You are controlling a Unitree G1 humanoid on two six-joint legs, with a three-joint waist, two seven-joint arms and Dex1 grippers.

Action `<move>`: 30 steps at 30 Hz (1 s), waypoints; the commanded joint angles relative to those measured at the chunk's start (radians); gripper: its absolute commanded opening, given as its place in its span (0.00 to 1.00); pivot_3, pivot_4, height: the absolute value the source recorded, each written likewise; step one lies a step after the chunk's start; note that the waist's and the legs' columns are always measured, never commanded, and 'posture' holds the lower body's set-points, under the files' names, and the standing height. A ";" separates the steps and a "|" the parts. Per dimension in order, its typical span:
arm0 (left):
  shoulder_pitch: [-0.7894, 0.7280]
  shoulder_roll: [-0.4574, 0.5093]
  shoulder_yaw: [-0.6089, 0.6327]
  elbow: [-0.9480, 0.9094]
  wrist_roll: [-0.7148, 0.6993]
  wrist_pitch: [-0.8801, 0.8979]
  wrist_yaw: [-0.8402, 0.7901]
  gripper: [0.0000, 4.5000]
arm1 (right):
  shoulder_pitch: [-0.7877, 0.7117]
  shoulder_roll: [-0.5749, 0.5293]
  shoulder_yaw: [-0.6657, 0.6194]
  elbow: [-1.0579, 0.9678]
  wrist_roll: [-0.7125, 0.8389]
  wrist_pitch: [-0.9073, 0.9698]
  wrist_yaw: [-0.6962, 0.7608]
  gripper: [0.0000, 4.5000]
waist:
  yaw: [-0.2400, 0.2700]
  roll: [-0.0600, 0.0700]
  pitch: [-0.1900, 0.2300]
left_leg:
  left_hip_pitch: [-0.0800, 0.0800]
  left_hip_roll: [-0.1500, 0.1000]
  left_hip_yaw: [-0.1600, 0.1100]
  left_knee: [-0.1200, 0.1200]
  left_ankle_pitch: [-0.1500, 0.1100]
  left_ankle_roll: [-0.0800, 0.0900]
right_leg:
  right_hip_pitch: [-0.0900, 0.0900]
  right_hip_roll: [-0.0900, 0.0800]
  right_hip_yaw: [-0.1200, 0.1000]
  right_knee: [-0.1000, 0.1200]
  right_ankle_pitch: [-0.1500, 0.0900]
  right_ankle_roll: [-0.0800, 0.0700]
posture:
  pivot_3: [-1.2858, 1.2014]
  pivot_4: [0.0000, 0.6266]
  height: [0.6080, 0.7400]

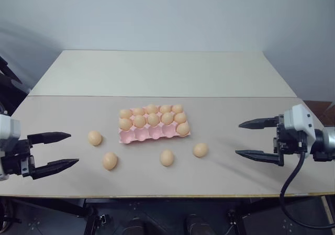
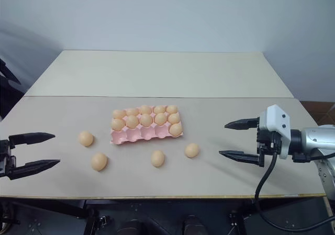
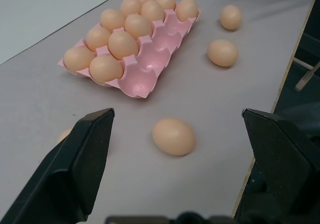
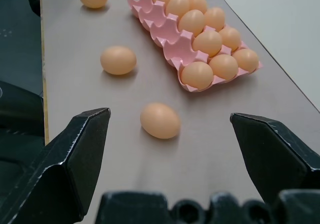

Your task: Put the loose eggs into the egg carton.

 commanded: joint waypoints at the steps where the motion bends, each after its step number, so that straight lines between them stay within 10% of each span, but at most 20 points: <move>1: -0.004 -0.003 0.017 -0.008 0.028 -0.037 0.025 0.99 | -0.017 0.002 -0.011 -0.003 0.001 -0.023 0.004 1.00 | 0.000 0.000 0.000 | 0.000 0.000 0.000 0.000 0.000 0.000 | 0.000 0.000 0.000 0.000 0.000 0.000 | 0.52 0.24 1.00; 15: -0.031 -0.009 0.022 -0.047 -0.034 -0.017 0.012 0.99 | -0.022 0.005 0.017 -0.013 -0.026 -0.047 0.020 1.00 | 0.000 0.000 0.000 | 0.000 0.000 0.000 0.000 0.000 0.000 | 0.000 0.000 0.000 0.001 0.000 0.000 | 0.52 0.24 1.00; 30: -0.083 -0.001 -0.070 -0.042 -0.037 -0.019 -0.017 0.99 | -0.194 0.134 0.378 0.112 -0.400 -0.368 -0.013 1.00 | -0.007 0.000 0.000 | 0.001 0.000 0.001 0.001 0.000 0.000 | 0.000 0.000 0.001 0.003 0.000 0.000 | 0.52 0.24 1.00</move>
